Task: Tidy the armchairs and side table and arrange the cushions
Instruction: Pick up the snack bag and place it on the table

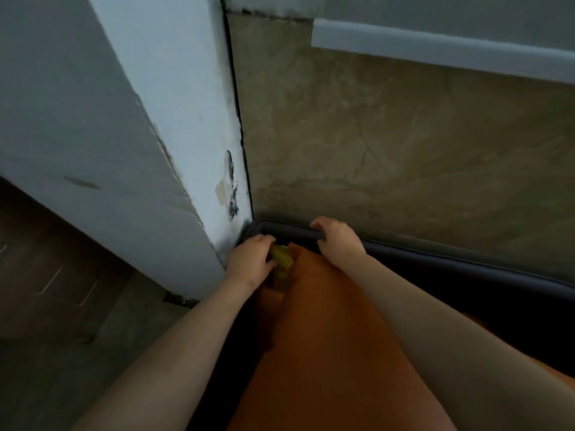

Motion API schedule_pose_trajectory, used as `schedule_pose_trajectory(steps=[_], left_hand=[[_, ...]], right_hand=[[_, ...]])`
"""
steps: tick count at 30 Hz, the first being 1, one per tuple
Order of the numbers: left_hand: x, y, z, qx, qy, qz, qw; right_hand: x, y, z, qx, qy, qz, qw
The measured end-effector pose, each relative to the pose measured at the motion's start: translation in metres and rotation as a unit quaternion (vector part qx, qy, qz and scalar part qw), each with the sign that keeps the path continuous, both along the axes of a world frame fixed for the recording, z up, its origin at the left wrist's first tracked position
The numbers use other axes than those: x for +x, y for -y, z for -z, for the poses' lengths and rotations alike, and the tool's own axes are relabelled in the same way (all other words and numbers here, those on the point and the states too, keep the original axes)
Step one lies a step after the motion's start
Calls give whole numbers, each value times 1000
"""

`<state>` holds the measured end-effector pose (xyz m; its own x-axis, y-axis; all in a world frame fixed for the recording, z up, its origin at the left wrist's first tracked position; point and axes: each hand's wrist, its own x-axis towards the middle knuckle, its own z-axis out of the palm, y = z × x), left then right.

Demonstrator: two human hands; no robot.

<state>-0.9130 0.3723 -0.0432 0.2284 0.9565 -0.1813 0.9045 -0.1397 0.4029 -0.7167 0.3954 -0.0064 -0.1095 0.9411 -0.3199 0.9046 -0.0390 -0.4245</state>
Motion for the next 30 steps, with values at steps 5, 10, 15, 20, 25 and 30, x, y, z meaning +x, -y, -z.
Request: schedule_pose_trajectory(steps=[5, 10, 15, 20, 25, 30], left_hand=[[11, -35, 26, -17, 5, 11, 1000], [18, -58, 57, -49, 27, 19, 998], [22, -67, 78, -67, 32, 10, 997], [15, -74, 89, -73, 32, 8, 997], [14, -80, 95, -65, 42, 8, 997], [15, -77, 103, -33, 49, 18, 998]], right_hand=[[9, -28, 34, -48, 9, -11, 999], [13, -35, 78, -76, 1, -3, 997], [12, -19, 108, -60, -13, 38, 997], [10, 6, 130, -34, 1, 54, 998], [6, 13, 140, -10, -60, 114, 992], [12, 13, 146, -17, -131, 191, 973]])
